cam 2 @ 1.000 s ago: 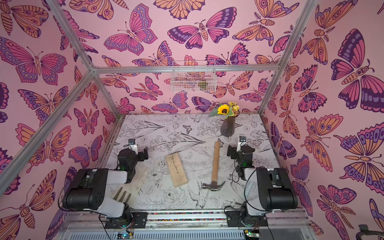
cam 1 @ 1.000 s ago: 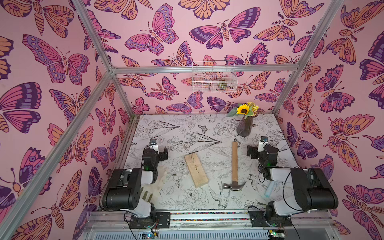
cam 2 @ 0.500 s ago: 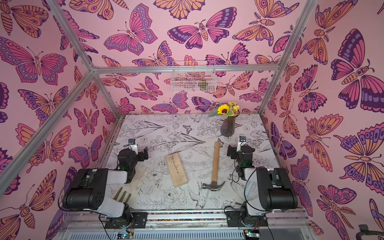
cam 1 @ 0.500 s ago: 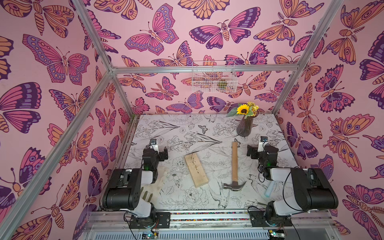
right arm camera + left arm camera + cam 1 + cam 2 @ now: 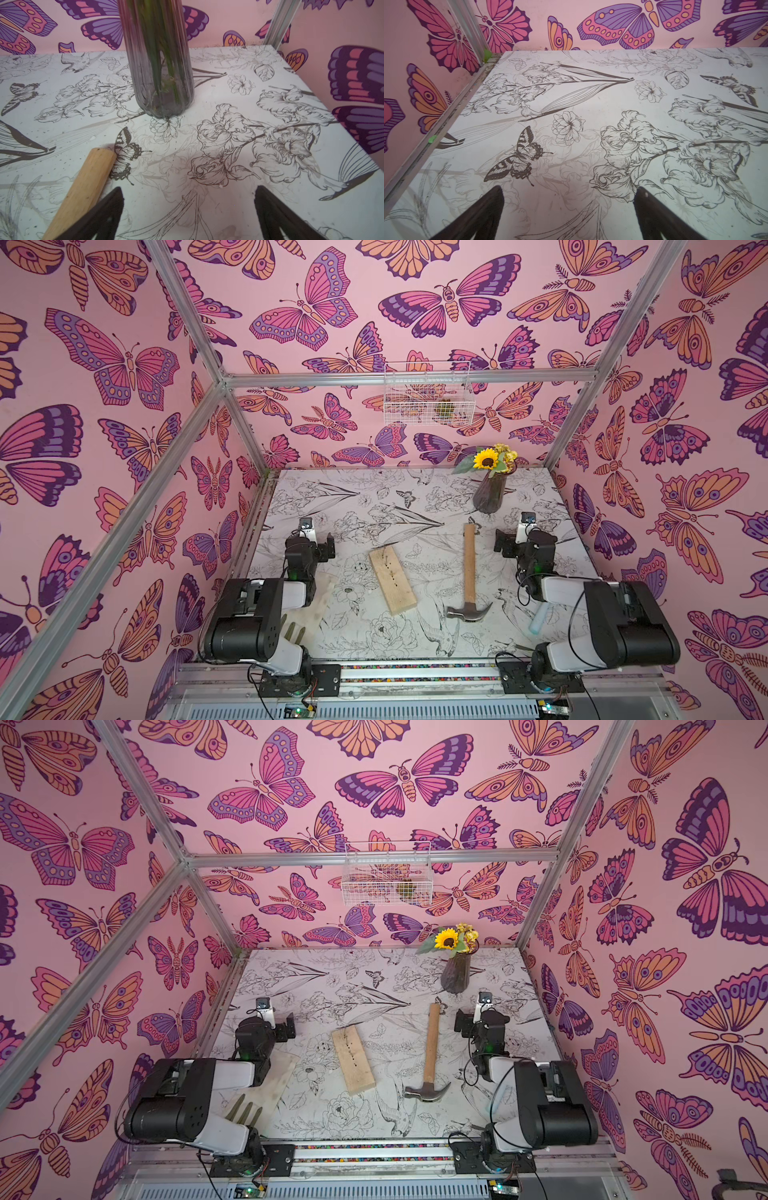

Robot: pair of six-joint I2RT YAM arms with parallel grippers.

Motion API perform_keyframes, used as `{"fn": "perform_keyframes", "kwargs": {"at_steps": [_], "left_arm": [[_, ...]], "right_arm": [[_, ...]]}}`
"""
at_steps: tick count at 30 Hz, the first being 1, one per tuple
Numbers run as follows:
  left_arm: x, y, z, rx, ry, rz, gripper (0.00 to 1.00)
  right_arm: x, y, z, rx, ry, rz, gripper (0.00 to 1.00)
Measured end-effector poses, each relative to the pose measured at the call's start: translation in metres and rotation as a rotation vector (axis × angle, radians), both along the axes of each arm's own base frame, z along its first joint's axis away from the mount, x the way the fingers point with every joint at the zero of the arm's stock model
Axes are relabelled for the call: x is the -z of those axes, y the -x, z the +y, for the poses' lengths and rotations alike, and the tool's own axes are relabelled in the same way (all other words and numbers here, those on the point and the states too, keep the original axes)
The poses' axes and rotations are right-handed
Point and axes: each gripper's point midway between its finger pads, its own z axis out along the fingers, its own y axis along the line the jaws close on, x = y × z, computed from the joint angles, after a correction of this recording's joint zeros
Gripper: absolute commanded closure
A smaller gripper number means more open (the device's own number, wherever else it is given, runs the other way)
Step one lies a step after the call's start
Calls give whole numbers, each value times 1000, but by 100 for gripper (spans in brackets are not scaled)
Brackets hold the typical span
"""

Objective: Use a claw hammer to pull out a nail
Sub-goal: Move the mounting plate to the center of the board.

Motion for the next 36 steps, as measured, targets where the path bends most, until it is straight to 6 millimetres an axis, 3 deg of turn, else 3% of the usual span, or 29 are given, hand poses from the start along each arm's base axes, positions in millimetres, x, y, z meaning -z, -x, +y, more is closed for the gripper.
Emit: {"fn": "perform_keyframes", "kwargs": {"at_steps": [2, 5, 7, 9, 11, 12, 14, 17, 20, 24, 28, 36], "left_arm": [[-25, 5, -8, -19, -29, -47, 1], [-81, 21, -12, -78, 64, -169, 1], [-113, 35, -7, -112, 165, -243, 1], [-130, 43, -6, -103, 240, -269, 1], [-131, 45, -9, -90, 311, -234, 1], [-129, 45, -11, -88, 341, -213, 1], [-110, 46, -18, -79, 412, -126, 1], [-88, 51, -27, -59, 494, -26, 1], [-78, 53, -31, -48, 548, 24, 0], [-61, 54, -37, -39, 592, 93, 0], [-46, 56, -42, -33, 607, 161, 0], [-40, 60, -47, -7, 606, 198, 0]], "right_arm": [[-40, -2, 5, 4, -36, -45, 1], [-105, -2, -4, 122, -214, -147, 1], [-121, 2, -5, 153, -310, -167, 1], [-113, 6, 6, 125, -381, -118, 1], [-89, 13, 38, 56, -415, -11, 1], [-79, 19, 61, 2, -411, 41, 1], [-63, 45, 126, -180, -364, 132, 1], [-60, 102, 220, -497, -289, 183, 1], [-60, 151, 269, -689, -221, 184, 1], [-45, 201, 306, -826, -121, 195, 1], [-20, 232, 322, -874, -10, 222, 1], [24, 265, 347, -908, 144, 290, 1]]}}
